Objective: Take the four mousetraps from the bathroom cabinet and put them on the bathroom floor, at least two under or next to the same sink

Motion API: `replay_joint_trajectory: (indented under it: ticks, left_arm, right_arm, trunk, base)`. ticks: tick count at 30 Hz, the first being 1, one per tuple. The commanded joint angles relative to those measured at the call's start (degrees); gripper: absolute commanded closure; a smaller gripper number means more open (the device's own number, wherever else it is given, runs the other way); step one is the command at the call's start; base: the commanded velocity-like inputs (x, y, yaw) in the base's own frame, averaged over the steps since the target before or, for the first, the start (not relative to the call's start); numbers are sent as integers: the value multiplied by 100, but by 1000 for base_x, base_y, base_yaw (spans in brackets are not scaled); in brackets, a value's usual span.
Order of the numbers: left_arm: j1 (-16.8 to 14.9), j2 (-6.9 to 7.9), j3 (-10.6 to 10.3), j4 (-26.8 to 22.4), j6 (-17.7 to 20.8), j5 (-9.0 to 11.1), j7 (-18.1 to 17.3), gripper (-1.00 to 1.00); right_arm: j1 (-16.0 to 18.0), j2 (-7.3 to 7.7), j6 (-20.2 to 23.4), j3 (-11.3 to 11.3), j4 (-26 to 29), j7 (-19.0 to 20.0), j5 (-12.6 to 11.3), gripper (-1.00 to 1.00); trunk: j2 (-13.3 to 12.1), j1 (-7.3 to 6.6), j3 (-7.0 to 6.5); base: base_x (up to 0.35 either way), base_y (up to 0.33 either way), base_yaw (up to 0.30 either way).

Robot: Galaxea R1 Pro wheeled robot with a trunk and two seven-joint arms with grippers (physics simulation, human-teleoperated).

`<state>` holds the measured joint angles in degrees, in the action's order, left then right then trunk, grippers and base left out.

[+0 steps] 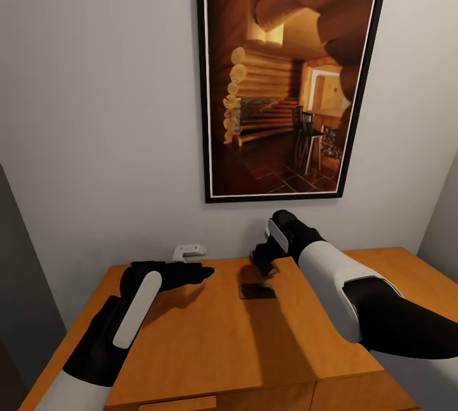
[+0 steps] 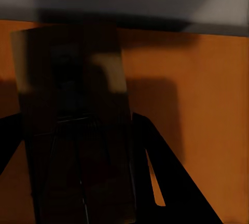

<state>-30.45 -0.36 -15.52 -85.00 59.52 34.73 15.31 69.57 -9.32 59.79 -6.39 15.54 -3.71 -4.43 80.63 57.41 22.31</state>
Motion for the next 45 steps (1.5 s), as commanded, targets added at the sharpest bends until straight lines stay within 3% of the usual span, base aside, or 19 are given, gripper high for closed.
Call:
replay_joint_trajectory:
  ticks: [1, 15, 26, 35, 37, 45]
  left_arm:
    - [-5, 0, -2, -5, 16, 60, 60, -100]
    - [-6, 7, 1, 0, 16, 52, 77, -100]
    - [-5, 9, 11, 1, 16, 51, 77, -100]
    - [-5, 9, -1, 1, 16, 51, 78, -100]
    - [-5, 9, -2, 0, 16, 51, 78, -100]
    - [-5, 16, -2, -2, 15, 51, 83, -100]
  right_arm:
    - [3, 1, 21, -29, 5, -51, -65, 100]
    - [5, 1, 21, -29, 4, -51, -67, 100]
    - [4, 4, 21, -29, 5, -49, -68, 100]
    - [7, 11, 21, -26, 46, -50, -28, 100]
    - [9, 51, 21, -20, 92, -50, -17, 100]
    - [9, 525, 21, -18, 384, -56, -12, 100]
  trunk:
    - [4, 0, 7]
    - [4, 0, 7]
    - [4, 0, 7]
    - [4, 0, 7]
    - [4, 0, 7]
    - [4, 0, 7]
  base:
    - [0, 0, 0]
    - [-6, 0, 0]
    - [-262, 0, 0]
    - [-64, 0, 0]
    - [-10, 0, 0]
    - [-2, 0, 0]
